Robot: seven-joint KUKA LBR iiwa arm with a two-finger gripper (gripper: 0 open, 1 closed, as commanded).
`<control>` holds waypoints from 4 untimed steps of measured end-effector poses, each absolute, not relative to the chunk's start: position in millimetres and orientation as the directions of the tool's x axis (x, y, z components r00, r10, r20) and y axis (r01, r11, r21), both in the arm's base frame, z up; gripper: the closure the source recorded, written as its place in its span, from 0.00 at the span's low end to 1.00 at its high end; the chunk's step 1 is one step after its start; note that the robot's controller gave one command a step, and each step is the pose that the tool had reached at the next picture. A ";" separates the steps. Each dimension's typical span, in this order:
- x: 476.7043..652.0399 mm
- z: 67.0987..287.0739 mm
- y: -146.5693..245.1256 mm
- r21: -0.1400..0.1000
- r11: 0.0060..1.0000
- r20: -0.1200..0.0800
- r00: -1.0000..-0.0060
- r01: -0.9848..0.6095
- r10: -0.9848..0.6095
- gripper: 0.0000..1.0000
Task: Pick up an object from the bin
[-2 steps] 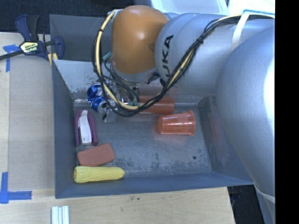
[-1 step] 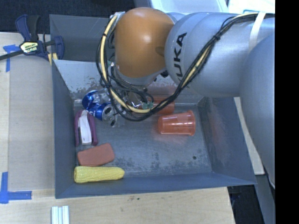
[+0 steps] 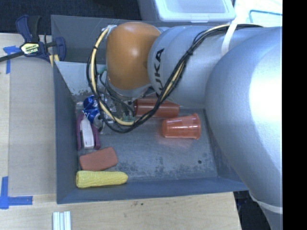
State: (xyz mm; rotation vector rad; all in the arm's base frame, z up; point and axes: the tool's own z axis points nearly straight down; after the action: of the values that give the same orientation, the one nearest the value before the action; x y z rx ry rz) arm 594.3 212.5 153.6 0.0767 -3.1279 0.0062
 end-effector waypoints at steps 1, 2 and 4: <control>598.8 234.5 196.5 0.002 0.935 0.010 -0.935 -0.353 -0.353 1.00; 608.1 242.9 200.3 0.001 0.969 0.009 -0.969 -0.247 -0.247 1.00; 605.3 213.5 210.4 0.002 0.962 0.009 -0.962 -0.271 -0.271 1.00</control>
Offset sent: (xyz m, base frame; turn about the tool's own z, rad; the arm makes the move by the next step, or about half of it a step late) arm 0.0252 -0.0002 0.0999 -0.0140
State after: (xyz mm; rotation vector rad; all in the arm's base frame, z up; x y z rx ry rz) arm 605.3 210.4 213.5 0.4292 -3.1032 -0.0009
